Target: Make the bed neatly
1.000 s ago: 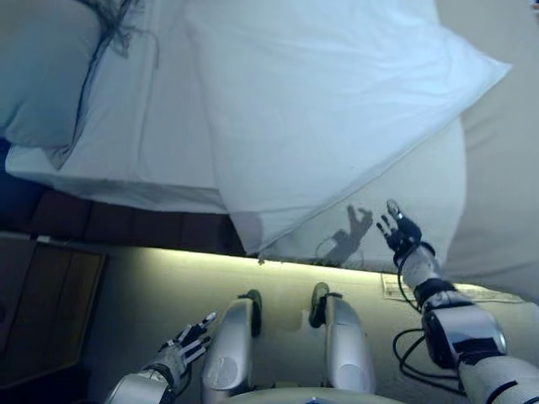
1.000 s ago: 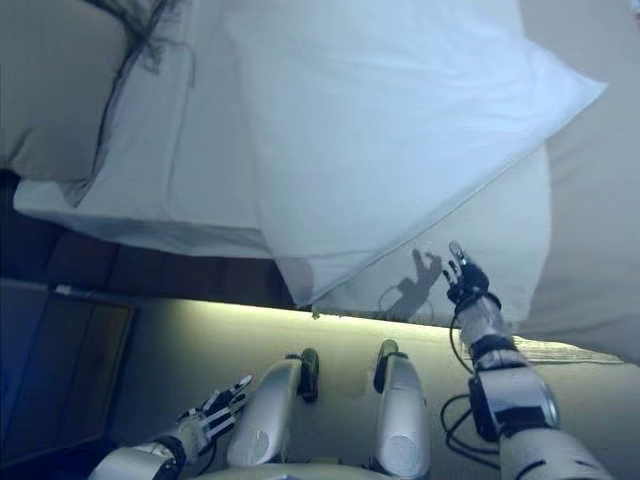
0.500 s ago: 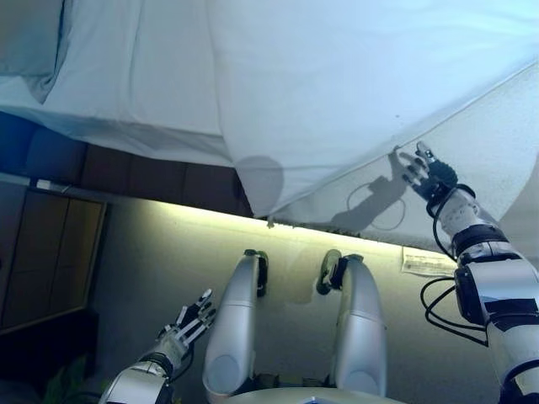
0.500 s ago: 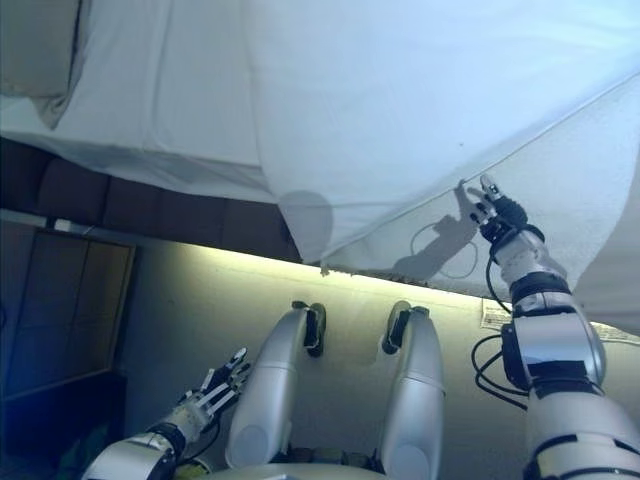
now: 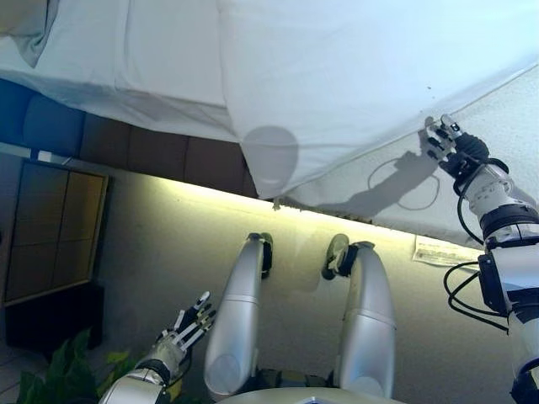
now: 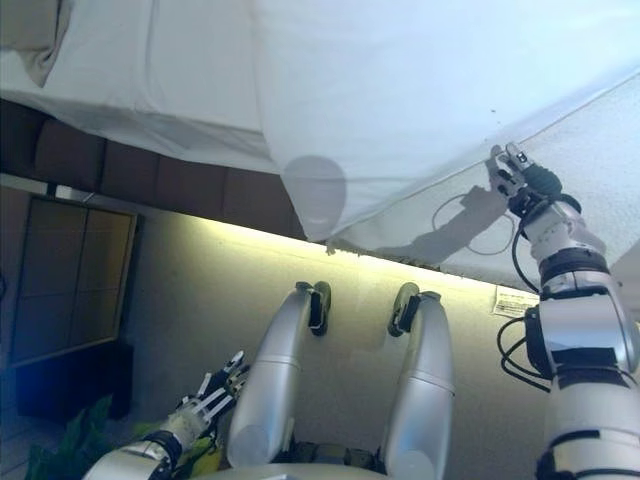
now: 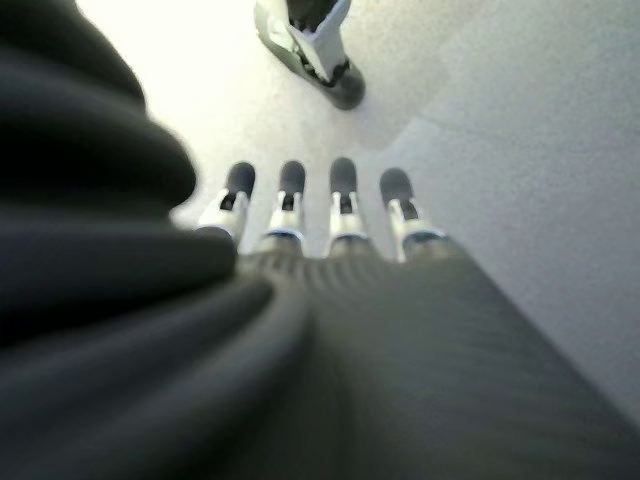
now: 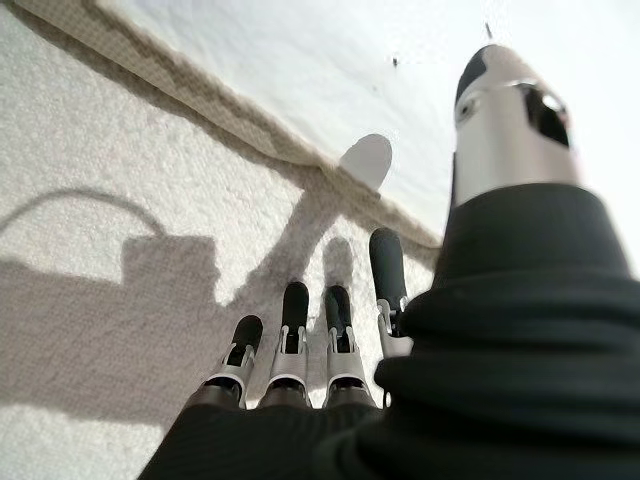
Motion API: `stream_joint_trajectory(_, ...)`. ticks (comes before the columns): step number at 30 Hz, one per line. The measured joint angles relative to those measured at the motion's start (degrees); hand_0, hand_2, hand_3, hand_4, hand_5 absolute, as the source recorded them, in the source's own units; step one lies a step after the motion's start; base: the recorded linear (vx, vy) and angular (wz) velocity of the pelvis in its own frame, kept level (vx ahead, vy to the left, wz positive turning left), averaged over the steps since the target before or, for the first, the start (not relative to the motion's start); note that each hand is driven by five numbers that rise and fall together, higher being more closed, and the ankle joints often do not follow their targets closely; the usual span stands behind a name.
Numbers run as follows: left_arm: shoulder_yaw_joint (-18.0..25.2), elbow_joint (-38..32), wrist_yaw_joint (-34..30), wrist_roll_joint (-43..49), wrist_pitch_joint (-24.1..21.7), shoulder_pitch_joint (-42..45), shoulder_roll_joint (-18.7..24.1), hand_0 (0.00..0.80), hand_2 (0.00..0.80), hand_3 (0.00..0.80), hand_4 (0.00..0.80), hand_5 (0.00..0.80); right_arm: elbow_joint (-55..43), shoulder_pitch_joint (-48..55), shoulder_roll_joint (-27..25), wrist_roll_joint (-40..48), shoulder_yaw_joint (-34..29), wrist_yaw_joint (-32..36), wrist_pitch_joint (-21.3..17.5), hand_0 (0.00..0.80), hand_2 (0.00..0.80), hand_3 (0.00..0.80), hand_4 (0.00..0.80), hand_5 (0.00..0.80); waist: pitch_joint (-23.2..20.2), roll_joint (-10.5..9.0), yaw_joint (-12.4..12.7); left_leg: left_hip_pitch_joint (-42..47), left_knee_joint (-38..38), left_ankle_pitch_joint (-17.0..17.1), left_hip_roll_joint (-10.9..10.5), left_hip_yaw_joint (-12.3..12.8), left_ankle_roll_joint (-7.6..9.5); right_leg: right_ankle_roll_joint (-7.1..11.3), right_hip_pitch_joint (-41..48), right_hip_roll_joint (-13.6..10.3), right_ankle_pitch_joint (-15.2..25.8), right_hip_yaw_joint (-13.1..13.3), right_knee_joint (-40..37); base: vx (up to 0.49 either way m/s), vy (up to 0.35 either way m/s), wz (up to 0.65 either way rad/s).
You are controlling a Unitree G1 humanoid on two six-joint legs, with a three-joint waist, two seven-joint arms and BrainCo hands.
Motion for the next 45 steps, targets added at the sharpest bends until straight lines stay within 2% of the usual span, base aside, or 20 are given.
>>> stream_joint_trajectory(15, 2.4, -1.0, -0.5, 0.1, -0.9, 4.0, 0.0, 0.000, 0.000, 0.000, 0.000, 0.000, 0.0, -3.5, -2.1, 0.0, 1.2, 1.6, 1.0, 0.000, 0.000, 0.000, 0.000, 0.000, 0.5, 0.79, 0.3, 1.1, 0.2, 0.5, -0.9, -0.6, 0.22, 0.06, 1.3, -0.6, -0.2, -0.2, 0.6, 0.024, -0.013, 0.03)
stream_joint_trajectory(29, 2.5, -4.6, -0.3, 0.2, -0.9, 6.7, 0.0, 0.000, 0.000, 0.000, 0.000, 0.000, -0.5, -12.2, -4.1, 0.8, 1.6, 1.7, 0.0, 0.000, 0.000, 0.000, 0.000, 0.000, 0.6, 1.09, 3.4, 2.1, -0.4, 1.4, -1.6, -1.3, 0.05, -0.03, 2.4, -0.7, -0.2, -0.2, 0.8, -0.003, -0.007, 0.03)
stream_joint_trajectory(33, 2.5, -4.8, -0.3, 0.4, -0.9, 6.9, 0.0, 0.000, 0.000, 0.000, 0.000, 0.000, -0.5, -12.6, -4.2, 1.1, 2.5, 2.2, -0.9, 0.000, 0.000, 0.000, 0.000, 0.000, 0.6, 1.10, 3.4, 3.0, -1.8, 2.0, -2.0, -1.6, 0.17, 0.10, 3.5, -0.8, -0.1, -0.3, -0.3, -0.004, -0.007, 0.12)
stream_joint_trajectory(35, 2.5, -6.1, -0.3, 0.4, -0.9, 7.7, 0.0, 0.000, 0.000, 0.000, 0.000, 0.000, -0.7, -12.6, -4.4, 1.1, 2.6, 3.1, -1.8, 0.800, 0.800, 0.800, 0.800, 0.800, 0.6, 1.10, 3.3, 3.1, -2.7, 2.5, -2.1, -1.6, -0.01, 0.17, 3.7, -0.7, -0.1, -0.3, -0.8, 0.001, -0.002, 0.11)
stream_joint_trajectory(38, 2.5, -6.9, -0.3, 0.4, -0.9, 8.3, 0.0, 0.000, 0.000, 0.000, 0.000, 0.000, -1.0, -12.6, -4.5, 1.1, 2.7, 4.0, -3.2, 0.800, 0.800, 0.800, 0.800, 0.800, 0.6, 1.09, 3.4, 3.1, -3.0, 2.5, -2.0, -1.6, 0.00, 0.04, 3.7, -0.7, 0.0, -0.4, -1.0, 0.004, 0.000, 0.04)
stream_joint_trajectory(45, 2.5, -8.3, -0.1, 0.6, -0.9, 8.5, 0.0, 0.000, 0.000, 0.000, 0.000, 0.000, -2.6, -12.6, -5.0, 1.1, 2.7, 5.6, -3.3, 0.800, 0.800, 0.800, 0.800, 0.800, 0.6, 1.08, 3.4, 3.3, -3.1, 2.6, -2.0, -1.7, -0.06, -0.08, 4.0, -0.7, 0.0, -0.6, -1.2, 0.000, 0.000, 0.00)
